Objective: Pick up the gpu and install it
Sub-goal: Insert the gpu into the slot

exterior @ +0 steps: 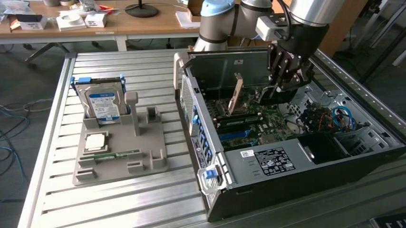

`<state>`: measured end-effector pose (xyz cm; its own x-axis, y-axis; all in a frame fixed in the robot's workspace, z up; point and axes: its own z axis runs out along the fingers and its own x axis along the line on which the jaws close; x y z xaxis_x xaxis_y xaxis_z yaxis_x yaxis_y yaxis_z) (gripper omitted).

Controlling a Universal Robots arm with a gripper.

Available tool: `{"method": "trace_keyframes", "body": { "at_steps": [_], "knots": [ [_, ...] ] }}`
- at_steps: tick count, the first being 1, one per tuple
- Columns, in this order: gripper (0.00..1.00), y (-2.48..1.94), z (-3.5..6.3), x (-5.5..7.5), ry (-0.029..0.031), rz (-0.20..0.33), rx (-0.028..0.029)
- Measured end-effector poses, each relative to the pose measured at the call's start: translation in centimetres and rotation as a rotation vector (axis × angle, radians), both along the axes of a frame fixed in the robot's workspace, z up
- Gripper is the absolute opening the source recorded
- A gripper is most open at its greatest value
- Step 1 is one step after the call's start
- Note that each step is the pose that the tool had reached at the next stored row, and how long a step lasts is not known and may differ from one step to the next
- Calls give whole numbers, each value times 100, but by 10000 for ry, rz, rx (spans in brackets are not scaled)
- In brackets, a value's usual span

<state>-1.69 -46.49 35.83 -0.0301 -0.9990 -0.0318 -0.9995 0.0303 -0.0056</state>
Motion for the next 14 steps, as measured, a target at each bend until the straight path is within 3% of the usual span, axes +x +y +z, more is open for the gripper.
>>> {"method": "trace_keyframes", "body": {
  "at_steps": [7, 8, 9, 14],
  "knots": [
    [26, 40, -42, -48, -2, 0, 2],
    [26, 41, -59, -52, -1, 0, 0],
    [26, 43, -179, -78, -1, -1, 0],
    [26, 43, -236, -82, 0, 1, -2]
  ]
}}
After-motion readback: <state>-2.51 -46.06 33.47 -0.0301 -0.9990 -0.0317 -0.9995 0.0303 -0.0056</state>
